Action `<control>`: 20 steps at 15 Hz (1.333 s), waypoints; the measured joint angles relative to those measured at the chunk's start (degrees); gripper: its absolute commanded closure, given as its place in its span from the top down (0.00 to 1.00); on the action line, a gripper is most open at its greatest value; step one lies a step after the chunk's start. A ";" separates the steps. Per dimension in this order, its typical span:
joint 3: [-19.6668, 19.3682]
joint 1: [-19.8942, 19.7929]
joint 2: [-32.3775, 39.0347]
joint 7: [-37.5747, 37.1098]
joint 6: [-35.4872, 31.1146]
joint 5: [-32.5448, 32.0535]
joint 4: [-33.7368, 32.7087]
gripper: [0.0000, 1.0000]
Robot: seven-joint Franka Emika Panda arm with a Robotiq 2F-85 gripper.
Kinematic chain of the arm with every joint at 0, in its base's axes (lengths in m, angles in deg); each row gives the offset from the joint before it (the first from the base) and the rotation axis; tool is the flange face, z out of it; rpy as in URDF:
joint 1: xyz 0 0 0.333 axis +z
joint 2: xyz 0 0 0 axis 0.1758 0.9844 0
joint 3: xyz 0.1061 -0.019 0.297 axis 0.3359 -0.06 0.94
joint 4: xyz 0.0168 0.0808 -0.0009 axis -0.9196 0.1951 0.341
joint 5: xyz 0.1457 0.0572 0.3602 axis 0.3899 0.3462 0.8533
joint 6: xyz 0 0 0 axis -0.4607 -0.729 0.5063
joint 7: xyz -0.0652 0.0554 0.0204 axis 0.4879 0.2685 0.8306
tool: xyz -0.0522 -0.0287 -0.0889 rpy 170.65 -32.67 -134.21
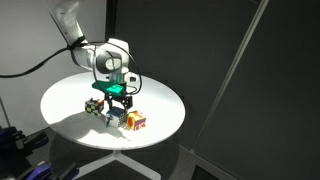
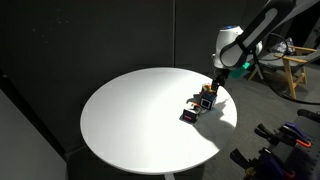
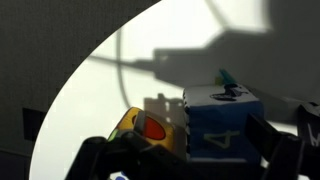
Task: Move the middle square toy backwards then flip it over to the left.
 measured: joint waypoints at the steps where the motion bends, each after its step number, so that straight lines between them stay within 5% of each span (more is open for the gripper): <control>1: -0.08 0.00 0.17 -0.01 0.00 0.00 -0.12 1.00; 20: -0.60 0.54 3.27 -1.21 0.00 -0.30 -2.85 1.00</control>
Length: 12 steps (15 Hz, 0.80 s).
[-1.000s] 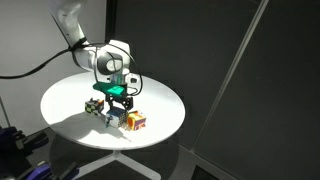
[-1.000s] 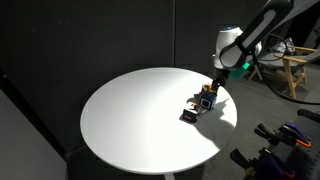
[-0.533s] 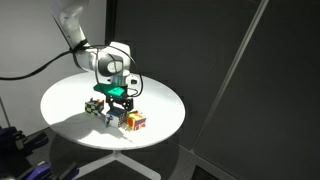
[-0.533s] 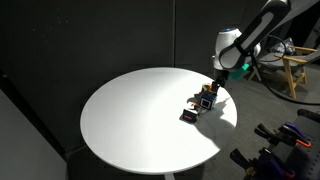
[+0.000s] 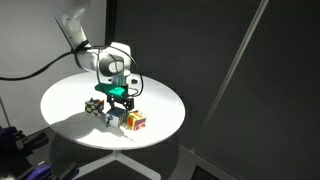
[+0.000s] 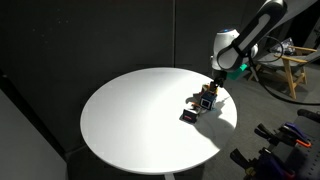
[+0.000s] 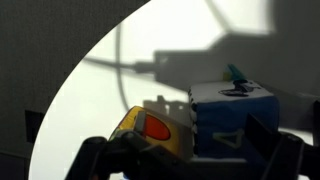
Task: Move the middle square toy backwards then flip it over to the left.
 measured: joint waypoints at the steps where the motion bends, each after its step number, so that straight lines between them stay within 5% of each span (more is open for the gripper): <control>1: 0.00 0.17 0.14 -0.15 0.00 0.00 -0.22 1.00; 12: -0.14 1.09 2.99 -2.00 0.01 0.00 -3.10 1.00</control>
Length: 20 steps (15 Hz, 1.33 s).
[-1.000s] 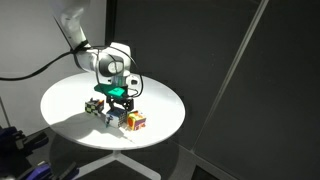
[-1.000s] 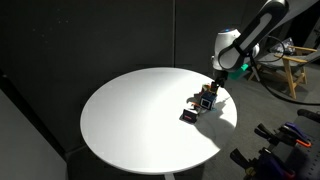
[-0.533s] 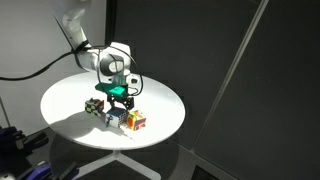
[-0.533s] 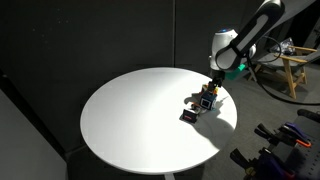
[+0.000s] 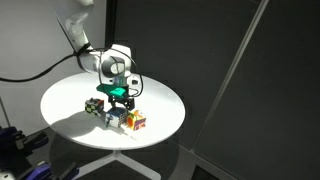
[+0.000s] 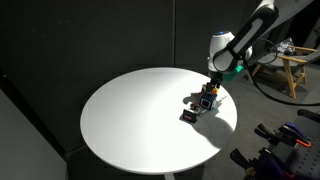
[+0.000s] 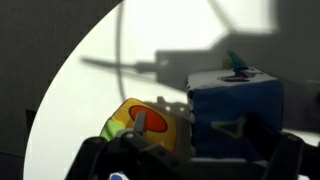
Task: Move the middle square toy backwards then flip it over to the left.
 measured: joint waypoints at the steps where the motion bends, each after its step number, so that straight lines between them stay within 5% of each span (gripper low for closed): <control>1: -0.01 0.00 0.19 -0.03 0.00 0.00 -0.13 1.00; 20: -1.07 1.63 0.69 -1.45 0.00 -2.23 -0.37 1.00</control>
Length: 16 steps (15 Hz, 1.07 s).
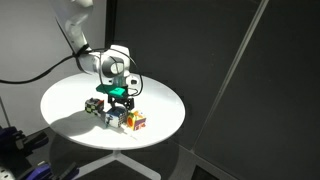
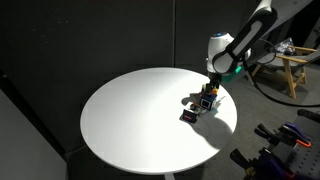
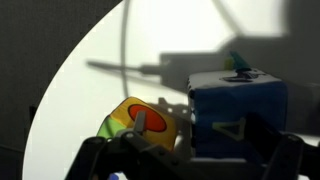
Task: Move the middle square toy backwards then flip it over to the left.
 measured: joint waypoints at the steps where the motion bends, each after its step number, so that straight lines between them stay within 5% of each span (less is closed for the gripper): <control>1: -0.04 0.09 0.00 -0.05 0.00 -0.01 0.00 1.00; 16: -2.18 3.58 0.08 -5.13 0.00 -6.10 0.17 1.00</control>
